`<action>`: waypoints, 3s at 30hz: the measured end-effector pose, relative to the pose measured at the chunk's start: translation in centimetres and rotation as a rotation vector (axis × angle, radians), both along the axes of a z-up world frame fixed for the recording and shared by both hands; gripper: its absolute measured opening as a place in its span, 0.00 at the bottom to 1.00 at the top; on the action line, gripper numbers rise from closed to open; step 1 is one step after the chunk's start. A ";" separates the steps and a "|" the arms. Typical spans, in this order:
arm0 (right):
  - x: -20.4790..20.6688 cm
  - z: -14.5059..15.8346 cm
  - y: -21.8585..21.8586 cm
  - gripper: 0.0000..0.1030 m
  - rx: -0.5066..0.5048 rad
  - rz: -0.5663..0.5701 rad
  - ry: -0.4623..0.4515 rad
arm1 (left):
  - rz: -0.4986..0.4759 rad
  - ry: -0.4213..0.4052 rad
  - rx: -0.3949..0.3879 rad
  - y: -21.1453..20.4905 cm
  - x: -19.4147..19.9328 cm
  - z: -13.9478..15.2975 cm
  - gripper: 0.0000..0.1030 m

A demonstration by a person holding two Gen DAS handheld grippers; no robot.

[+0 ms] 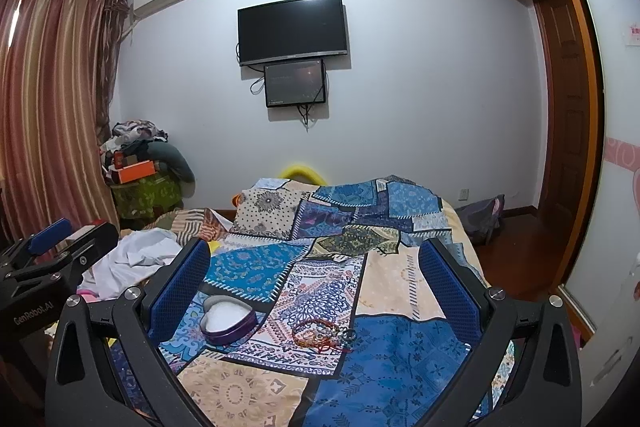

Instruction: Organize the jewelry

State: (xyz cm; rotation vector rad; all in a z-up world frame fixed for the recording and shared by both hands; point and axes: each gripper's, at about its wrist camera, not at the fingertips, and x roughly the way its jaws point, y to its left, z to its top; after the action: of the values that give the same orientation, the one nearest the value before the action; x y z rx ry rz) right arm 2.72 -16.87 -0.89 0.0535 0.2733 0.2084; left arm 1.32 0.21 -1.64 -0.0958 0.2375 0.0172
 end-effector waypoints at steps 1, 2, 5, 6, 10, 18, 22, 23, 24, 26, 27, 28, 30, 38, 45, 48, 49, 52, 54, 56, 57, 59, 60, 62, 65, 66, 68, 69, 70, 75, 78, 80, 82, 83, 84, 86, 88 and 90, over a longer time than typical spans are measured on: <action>0.3 -0.2 -0.1 1.00 -0.002 -0.001 0.009 | -0.001 0.008 -0.001 0.0 0.3 -0.2 1.00; 0.4 -0.4 -0.1 1.00 -0.003 -0.002 0.014 | -0.005 0.019 -0.001 0.0 0.7 -0.4 1.00; 1.2 -1.0 -0.4 1.00 -0.006 -0.011 0.038 | -0.011 0.052 0.002 -0.2 1.8 -0.9 1.00; 1.6 -1.3 -0.6 1.00 -0.006 -0.013 0.047 | -0.014 0.067 0.003 -0.2 2.4 -1.2 1.00; 3.0 -2.7 -1.3 1.00 -0.024 -0.038 0.093 | -0.024 0.141 0.000 -0.5 4.8 -2.7 1.00; 6.9 -6.7 -3.0 1.00 -0.107 -0.130 0.225 | -0.113 0.393 -0.038 -1.4 11.4 -8.3 1.00; 8.5 -9.0 -4.0 1.00 -0.109 -0.134 0.313 | -0.168 0.489 -0.063 -2.2 13.7 -11.1 0.98; 8.9 -9.6 -4.3 1.00 -0.106 -0.126 0.336 | -0.185 0.510 -0.070 -2.5 14.3 -11.7 0.96; 9.1 -10.1 -4.5 1.00 -0.102 -0.120 0.356 | -0.196 0.527 -0.074 -2.7 14.7 -12.2 0.90; 9.7 -10.8 -4.9 0.99 -0.093 -0.102 0.383 | -0.223 0.575 -0.080 -3.3 15.9 -13.4 0.84; 9.8 -11.1 -4.9 0.97 -0.090 -0.095 0.392 | -0.232 0.588 -0.084 -3.6 16.4 -13.9 0.81; 10.0 -11.3 -5.1 0.94 -0.089 -0.084 0.406 | -0.239 0.599 -0.087 -3.7 16.7 -14.2 0.77; 10.6 -11.8 -5.2 0.86 -0.088 -0.059 0.426 | -0.261 0.617 -0.092 -4.2 17.4 -14.7 0.69; 12.9 -13.6 -4.5 0.46 -0.080 0.065 0.510 | -0.331 0.673 -0.091 -5.9 19.5 -16.0 0.38; 13.9 -14.2 -3.8 0.31 -0.051 0.160 0.551 | -0.351 0.694 -0.098 -6.2 20.7 -16.9 0.21; 14.1 -14.4 -3.1 0.31 -0.069 0.182 0.557 | -0.360 0.690 -0.095 -6.4 20.7 -16.9 0.21; 14.2 -14.5 -2.9 0.31 -0.074 0.189 0.561 | -0.363 0.690 -0.095 -6.4 20.7 -16.9 0.21; 14.4 -14.9 -2.5 0.31 -0.092 0.200 0.574 | -0.379 0.692 -0.096 -6.6 20.7 -16.9 0.21; 14.5 -15.3 -2.1 0.30 -0.106 0.206 0.583 | -0.383 0.692 -0.074 -6.9 20.7 -17.0 0.21; 14.6 -15.4 -2.1 0.30 -0.110 0.209 0.586 | -0.385 0.693 -0.054 -7.1 20.7 -17.2 0.21; 14.5 -15.4 -2.1 0.29 -0.109 0.210 0.587 | -0.385 0.695 -0.052 -7.2 20.8 -17.3 0.21; 14.7 -15.6 -2.1 0.27 -0.104 0.217 0.593 | -0.386 0.697 -0.051 -7.3 20.9 -17.4 0.20; 14.8 -15.7 -2.1 0.24 -0.102 0.221 0.595 | -0.386 0.697 -0.052 -7.4 21.0 -17.5 0.19; 14.8 -15.7 -2.0 0.23 -0.103 0.222 0.595 | -0.393 0.695 -0.045 -7.6 21.0 -17.7 0.14; 14.7 -15.8 -1.9 0.23 -0.108 0.218 0.591 | -0.404 0.696 -0.034 -8.1 21.2 -17.9 0.05; 14.7 -15.8 -1.9 0.21 -0.107 0.216 0.589 | -0.406 0.697 -0.031 -8.2 21.2 -17.9 0.03; 14.8 -15.7 -2.0 0.07 -0.073 0.239 0.600 | -0.402 0.695 -0.029 -8.2 21.2 -17.8 0.01; 14.8 -15.7 -2.1 0.07 -0.068 0.228 0.599 | -0.400 0.693 -0.030 -8.1 21.1 -17.8 0.01; 14.7 -15.6 -2.1 0.07 -0.073 0.224 0.596 | -0.397 0.691 -0.030 -8.1 21.0 -17.7 0.01; 14.3 -15.0 -2.0 0.05 -0.086 0.194 0.574 | -0.384 0.656 -0.025 -7.8 20.0 -16.5 0.01; 14.1 -14.3 -2.4 0.05 -0.087 0.180 0.557 | -0.376 0.627 -0.031 -7.3 19.5 -15.5 0.01; 14.0 -13.9 -2.8 0.05 -0.070 0.178 0.552 | -0.367 0.609 -0.034 -6.9 19.2 -15.0 0.01; 14.1 -13.5 -3.4 0.06 -0.030 0.178 0.558 | -0.364 0.600 -0.040 -6.5 19.0 -14.8 0.01; 14.4 -13.5 -3.7 0.07 -0.011 0.188 0.577 | -0.363 0.595 -0.044 -6.3 18.9 -14.6 0.01; 14.6 -13.5 -3.7 0.11 -0.007 0.191 0.592 | -0.361 0.590 -0.046 -6.2 18.9 -14.5 0.01; 15.1 -13.6 -3.6 0.21 -0.009 0.186 0.601 | -0.355 0.579 -0.048 -6.0 18.8 -14.3 0.01; 15.7 -13.8 -3.2 0.26 -0.024 0.184 0.607 | -0.353 0.571 -0.050 -5.7 18.7 -14.1 0.01; 16.0 -14.1 -2.7 0.26 -0.038 0.193 0.617 | -0.351 0.568 -0.053 -5.6 18.7 -14.2 0.01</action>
State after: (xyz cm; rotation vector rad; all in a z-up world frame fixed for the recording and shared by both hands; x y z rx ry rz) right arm 18.70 -19.53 -15.03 0.0529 0.8987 0.3769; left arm 20.02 -5.34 -15.81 -0.0999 0.8196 -0.3153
